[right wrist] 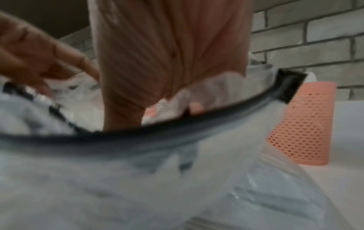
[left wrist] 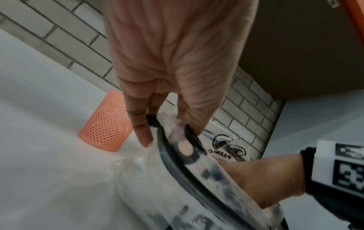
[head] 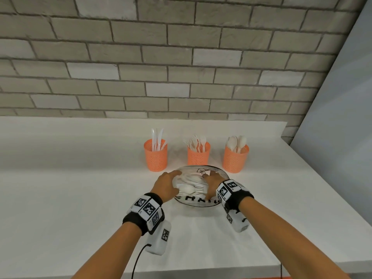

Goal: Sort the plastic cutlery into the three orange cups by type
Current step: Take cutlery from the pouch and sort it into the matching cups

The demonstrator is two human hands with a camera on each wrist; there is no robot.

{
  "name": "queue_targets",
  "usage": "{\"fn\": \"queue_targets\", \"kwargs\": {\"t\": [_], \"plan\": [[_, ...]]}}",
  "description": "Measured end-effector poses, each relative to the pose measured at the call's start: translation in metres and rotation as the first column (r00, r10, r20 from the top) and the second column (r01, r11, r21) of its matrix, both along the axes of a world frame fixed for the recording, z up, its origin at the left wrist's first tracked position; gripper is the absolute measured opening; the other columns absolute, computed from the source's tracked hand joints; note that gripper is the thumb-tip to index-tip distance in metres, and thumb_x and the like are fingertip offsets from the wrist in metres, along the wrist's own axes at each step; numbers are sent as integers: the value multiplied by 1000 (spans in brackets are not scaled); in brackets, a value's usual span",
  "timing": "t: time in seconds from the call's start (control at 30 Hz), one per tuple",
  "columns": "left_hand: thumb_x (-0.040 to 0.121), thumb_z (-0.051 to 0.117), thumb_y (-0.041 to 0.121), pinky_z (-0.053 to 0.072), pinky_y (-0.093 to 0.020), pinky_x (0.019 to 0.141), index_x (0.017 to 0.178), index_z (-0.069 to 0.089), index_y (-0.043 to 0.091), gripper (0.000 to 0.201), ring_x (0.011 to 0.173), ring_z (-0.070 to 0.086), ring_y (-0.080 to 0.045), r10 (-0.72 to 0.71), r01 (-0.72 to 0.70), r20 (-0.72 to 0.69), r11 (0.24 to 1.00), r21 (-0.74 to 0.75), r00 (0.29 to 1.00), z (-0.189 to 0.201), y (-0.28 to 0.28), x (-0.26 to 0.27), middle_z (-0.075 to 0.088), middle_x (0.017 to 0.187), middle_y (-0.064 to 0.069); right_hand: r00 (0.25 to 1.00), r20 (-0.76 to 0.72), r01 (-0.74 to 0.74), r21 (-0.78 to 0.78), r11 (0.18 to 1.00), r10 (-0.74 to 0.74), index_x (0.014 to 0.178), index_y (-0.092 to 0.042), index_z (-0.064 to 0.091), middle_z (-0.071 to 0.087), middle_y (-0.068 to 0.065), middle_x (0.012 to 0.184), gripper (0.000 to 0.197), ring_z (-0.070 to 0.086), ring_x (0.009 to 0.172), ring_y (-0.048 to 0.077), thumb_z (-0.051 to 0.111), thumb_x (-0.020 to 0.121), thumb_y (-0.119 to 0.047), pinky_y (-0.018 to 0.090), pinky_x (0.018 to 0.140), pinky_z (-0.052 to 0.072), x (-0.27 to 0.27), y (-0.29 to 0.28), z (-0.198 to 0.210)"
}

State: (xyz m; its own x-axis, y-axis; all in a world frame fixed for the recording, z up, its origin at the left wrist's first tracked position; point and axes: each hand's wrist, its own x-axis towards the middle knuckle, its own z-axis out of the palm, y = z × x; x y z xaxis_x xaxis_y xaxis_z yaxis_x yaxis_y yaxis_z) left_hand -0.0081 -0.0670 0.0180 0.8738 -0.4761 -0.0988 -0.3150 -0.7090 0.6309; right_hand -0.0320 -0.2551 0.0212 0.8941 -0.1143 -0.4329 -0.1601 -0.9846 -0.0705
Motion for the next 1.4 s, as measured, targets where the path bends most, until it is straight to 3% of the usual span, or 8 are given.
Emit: {"fn": "queue_targets", "kwargs": {"t": [0.13,0.3,0.43,0.63,0.8,1.07,1.27,1.4], "plan": [[80,59,3,39,-34,104,139,38,19,65,125,46,-28,-32,32,-28,999,19,999,5,1,4,45,137,-14,998,59,25,-11,1000,-25,141,-7,31,36,14,146,86,36,134,28,77,72,-29,34,109,35,1,2,-5],[82,58,3,39,-32,103,141,34,19,66,125,44,-29,-71,73,-48,996,49,996,0,6,3,43,135,-16,995,66,63,116,991,-71,144,-8,26,36,9,149,93,36,136,24,79,70,-27,30,111,33,2,0,-8],[82,59,4,36,-28,102,142,33,19,67,126,42,-27,-87,89,-64,996,29,994,-3,9,4,42,135,-14,993,64,93,127,988,-102,138,-7,37,45,11,142,81,44,128,25,78,70,-27,29,102,38,3,6,-8],[82,59,5,35,-29,105,141,33,19,66,128,41,-26,-93,94,-77,996,8,993,-5,12,3,41,138,-13,994,35,97,178,979,-105,144,-11,30,39,8,147,88,40,132,25,77,71,-27,30,106,36,4,8,-7],[82,59,5,35,-29,105,140,35,20,65,128,41,-25,-84,84,-93,996,-8,992,-3,13,8,41,140,-11,994,-12,109,201,973,-109,138,-10,39,48,9,139,77,48,124,26,77,73,-27,29,99,40,13,2,-7],[81,58,3,34,-28,105,138,36,22,64,130,39,-22,-73,66,-138,997,-49,988,-2,12,11,38,143,-7,997,-56,66,237,969,-54,146,-14,24,36,7,149,89,37,134,25,75,75,-27,34,111,33,22,-8,-7],[81,58,4,36,-28,105,138,36,24,64,129,40,-20,-55,48,-128,997,-52,990,-3,15,8,38,144,-4,995,-91,54,287,956,-29,143,-18,29,40,1,147,90,40,132,23,77,70,-39,37,112,33,28,-11,-6],[82,57,4,36,-27,105,137,38,22,61,128,41,-20,-34,29,-93,998,-54,995,2,14,8,40,143,-3,997,-81,35,329,944,-9,139,-16,35,48,2,138,85,47,125,23,78,69,-36,36,107,38,30,-12,-4]]}}
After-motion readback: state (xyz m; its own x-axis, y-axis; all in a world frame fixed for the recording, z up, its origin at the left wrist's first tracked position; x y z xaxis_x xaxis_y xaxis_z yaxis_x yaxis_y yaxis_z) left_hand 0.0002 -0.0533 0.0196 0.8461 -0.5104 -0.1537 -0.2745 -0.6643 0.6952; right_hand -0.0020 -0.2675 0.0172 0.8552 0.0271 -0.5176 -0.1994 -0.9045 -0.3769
